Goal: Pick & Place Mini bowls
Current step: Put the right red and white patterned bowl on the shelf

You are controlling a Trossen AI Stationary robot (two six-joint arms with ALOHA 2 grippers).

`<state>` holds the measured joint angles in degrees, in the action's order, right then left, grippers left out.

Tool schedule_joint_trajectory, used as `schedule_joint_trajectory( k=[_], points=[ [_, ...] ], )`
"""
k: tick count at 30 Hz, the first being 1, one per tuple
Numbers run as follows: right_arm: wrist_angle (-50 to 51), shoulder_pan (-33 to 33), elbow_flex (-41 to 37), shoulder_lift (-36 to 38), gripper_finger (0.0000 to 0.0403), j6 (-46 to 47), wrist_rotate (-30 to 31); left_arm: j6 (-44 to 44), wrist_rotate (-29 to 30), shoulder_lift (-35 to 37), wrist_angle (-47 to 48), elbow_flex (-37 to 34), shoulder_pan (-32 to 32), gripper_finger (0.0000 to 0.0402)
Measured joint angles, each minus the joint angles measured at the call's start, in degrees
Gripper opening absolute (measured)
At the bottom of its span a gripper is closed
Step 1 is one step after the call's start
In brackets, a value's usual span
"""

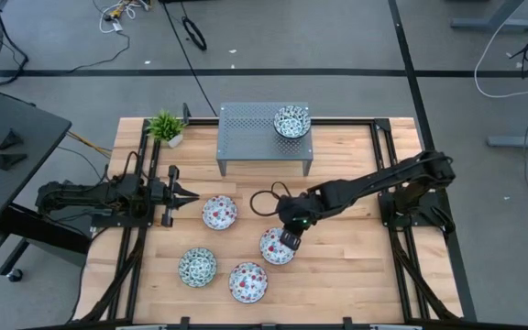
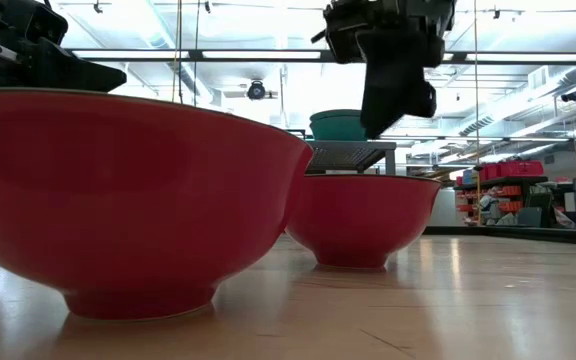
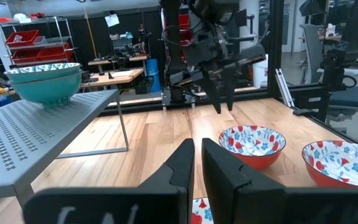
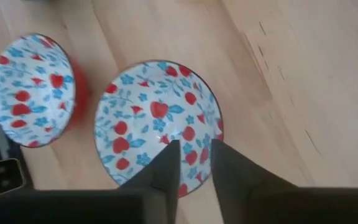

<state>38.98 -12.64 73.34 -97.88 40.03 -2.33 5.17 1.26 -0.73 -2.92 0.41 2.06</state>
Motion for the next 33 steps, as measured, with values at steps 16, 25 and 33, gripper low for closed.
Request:
schedule_joint_trajectory(
  k=[16, 25, 33],
  points=[
    [-6.5, -2.0, -5.1, -0.5, 0.0221, -8.5, 2.9, 0.0, 0.0, 0.0, 0.2, 0.0, 0.0, 0.0037],
    [-11.9, -2.0, -8.9, -0.5, 0.0224, -10.5, 5.9, 0.0, 0.0, 0.0, 0.2, 0.0, 0.0, 0.0037],
    [-15.8, -1.7, -12.1, -0.5, 0.0224, -12.6, 6.4, 0.0, 0.0, 0.0, 0.2, 0.0, 0.0, 0.0037]
  ],
)
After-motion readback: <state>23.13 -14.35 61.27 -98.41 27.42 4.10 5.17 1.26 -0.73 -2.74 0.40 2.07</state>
